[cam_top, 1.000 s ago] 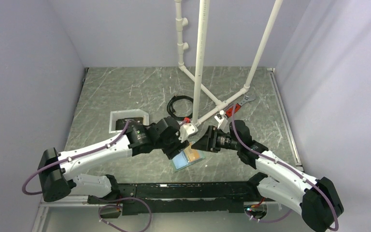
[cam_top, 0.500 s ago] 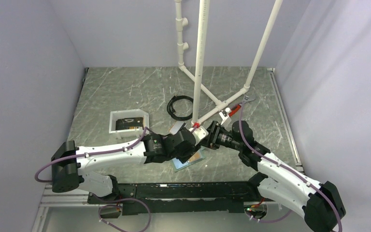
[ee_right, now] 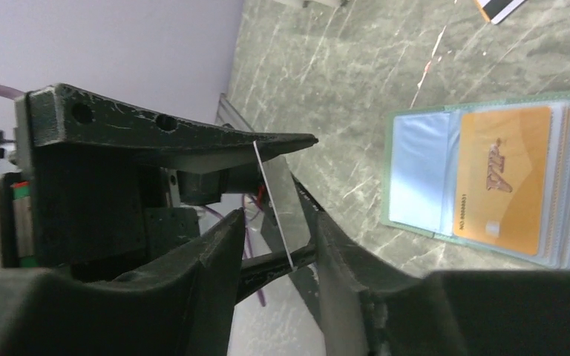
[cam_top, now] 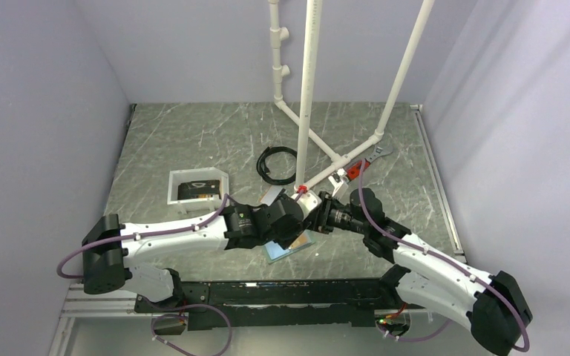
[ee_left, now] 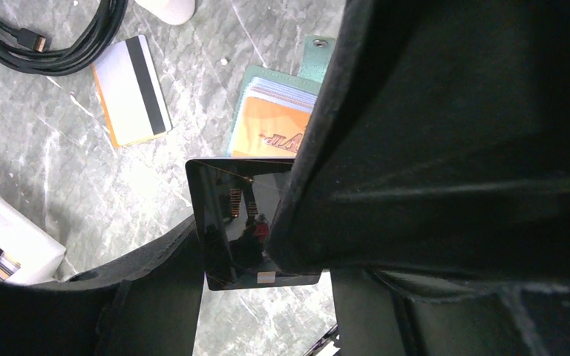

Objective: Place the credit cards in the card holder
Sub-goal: Pick up the credit card from the center of the board.

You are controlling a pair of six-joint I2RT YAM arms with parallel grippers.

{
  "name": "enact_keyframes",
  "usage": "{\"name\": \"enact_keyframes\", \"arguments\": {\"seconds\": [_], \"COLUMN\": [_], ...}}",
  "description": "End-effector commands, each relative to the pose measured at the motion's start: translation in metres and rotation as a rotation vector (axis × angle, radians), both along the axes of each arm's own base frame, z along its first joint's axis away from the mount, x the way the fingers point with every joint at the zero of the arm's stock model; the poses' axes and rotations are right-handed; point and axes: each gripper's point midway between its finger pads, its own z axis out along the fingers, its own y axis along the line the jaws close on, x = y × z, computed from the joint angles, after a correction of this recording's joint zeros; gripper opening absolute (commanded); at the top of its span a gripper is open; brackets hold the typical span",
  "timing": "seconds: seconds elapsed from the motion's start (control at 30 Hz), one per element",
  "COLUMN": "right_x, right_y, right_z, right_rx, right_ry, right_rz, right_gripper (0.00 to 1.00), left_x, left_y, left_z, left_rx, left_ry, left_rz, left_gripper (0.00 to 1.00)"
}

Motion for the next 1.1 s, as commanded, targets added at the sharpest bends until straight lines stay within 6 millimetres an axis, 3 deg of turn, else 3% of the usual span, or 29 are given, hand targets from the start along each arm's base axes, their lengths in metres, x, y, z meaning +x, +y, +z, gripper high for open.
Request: {"name": "enact_keyframes", "arguments": {"seconds": [0.0,0.1,0.2,0.3,0.47,0.57,0.83,0.97,1.07], "right_x": [0.002,0.0,-0.004,-0.016,-0.04,-0.054,-0.07,-0.059,-0.04], "right_y": [0.009,0.007,0.004,0.005,0.007,0.007,0.005,0.005,0.006], "right_z": [0.018,0.018,0.027,0.03,0.031,0.041,0.051,0.048,0.038], "right_rx": [0.017,0.007,-0.008,-0.03,0.003,0.072,0.119,0.067,0.024], "right_ry": [-0.078,-0.095,-0.179,-0.252,-0.297,-0.32,-0.35,-0.347,-0.284], "right_rz": [0.028,0.038,0.111,0.263,0.439,0.512,0.598,0.541,0.401], "right_gripper": [0.34,0.0,0.0,0.0,0.0,0.0,0.0,0.0,0.3], "left_x": [0.0,-0.006,-0.015,-0.033,-0.049,-0.058,-0.068,-0.067,-0.052], "left_y": [-0.017,-0.019,-0.018,-0.017,-0.006,0.002,0.011,0.01,0.015], "left_z": [0.029,0.029,0.028,0.038,0.06,0.07,0.079,0.083,0.09], "left_rx": [-0.126,-0.158,-0.244,-0.396,-0.576,-0.625,-0.677,-0.692,-0.726], "left_ry": [-0.012,0.034,0.224,0.415,0.491,0.496,0.497,0.493,0.418], "left_rz": [0.004,-0.007,-0.02,-0.125,-0.238,-0.3,-0.349,-0.356,-0.277], "left_gripper": [0.28,0.34,0.65,0.87,0.92,0.85,0.47,0.06,0.0]}}
